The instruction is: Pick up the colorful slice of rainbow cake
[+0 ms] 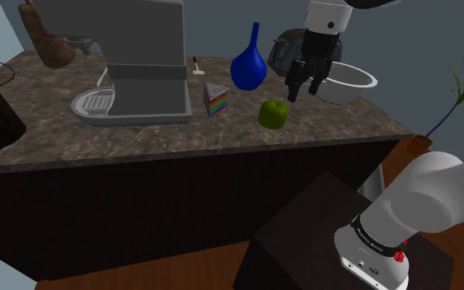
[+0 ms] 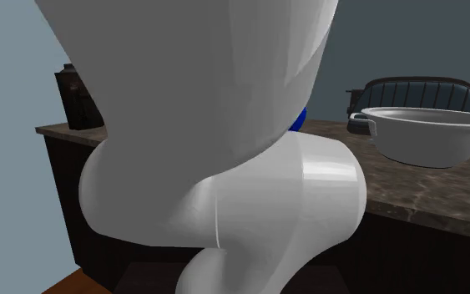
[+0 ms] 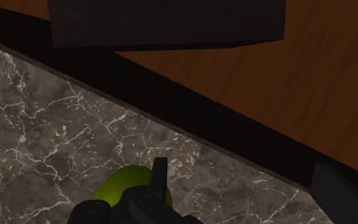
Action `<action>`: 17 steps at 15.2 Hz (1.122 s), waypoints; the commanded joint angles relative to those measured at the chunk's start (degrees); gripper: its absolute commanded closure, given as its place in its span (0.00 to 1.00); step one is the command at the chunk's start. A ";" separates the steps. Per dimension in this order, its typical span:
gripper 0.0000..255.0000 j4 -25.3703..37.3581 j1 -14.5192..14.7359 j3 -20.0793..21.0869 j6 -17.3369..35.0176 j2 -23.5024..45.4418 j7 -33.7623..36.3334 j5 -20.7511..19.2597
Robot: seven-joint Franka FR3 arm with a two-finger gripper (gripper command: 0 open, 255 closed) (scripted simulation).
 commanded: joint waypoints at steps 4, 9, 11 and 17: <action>0.00 4.56 -1.62 3.60 6.53 10.00 8.91 0.40; 0.00 11.01 -3.07 6.49 11.39 20.48 17.87 -1.03; 0.00 14.14 -3.49 7.32 12.84 24.82 21.47 -2.08; 0.00 25.42 -3.74 8.40 15.34 38.16 31.95 -6.30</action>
